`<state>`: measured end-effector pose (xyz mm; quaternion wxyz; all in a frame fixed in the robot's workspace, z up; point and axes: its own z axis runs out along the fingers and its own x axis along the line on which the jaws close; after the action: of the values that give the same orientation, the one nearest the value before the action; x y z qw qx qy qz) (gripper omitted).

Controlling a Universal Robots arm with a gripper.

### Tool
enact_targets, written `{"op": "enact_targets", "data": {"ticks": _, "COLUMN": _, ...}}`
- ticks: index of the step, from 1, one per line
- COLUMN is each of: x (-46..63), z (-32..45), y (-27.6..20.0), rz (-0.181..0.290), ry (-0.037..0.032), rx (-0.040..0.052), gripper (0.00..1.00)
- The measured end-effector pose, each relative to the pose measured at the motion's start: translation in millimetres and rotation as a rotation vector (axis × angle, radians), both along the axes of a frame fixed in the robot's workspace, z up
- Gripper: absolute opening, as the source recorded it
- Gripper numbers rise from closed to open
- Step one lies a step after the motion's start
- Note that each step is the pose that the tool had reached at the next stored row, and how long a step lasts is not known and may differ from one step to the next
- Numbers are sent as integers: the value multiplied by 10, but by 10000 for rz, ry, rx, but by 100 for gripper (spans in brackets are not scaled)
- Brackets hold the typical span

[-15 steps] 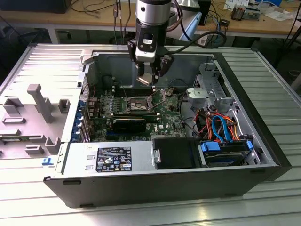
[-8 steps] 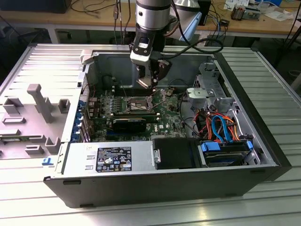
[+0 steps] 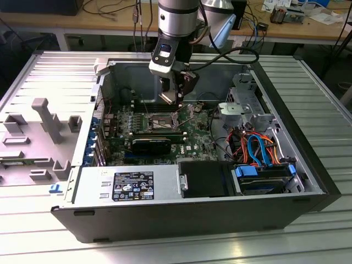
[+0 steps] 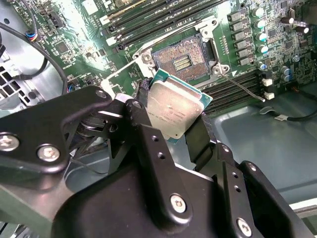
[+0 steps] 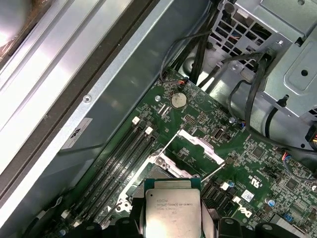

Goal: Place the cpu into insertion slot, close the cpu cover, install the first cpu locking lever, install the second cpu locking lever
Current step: 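Place the cpu into insertion slot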

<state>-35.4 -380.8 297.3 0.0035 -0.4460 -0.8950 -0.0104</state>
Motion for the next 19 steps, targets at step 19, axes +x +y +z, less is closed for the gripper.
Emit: {"op": "enact_targets", "data": {"ticks": 19, "x": 0, "z": -38, "y": 0, "rz": -1390, "ry": 0, "rx": -1, "gripper": 54}}
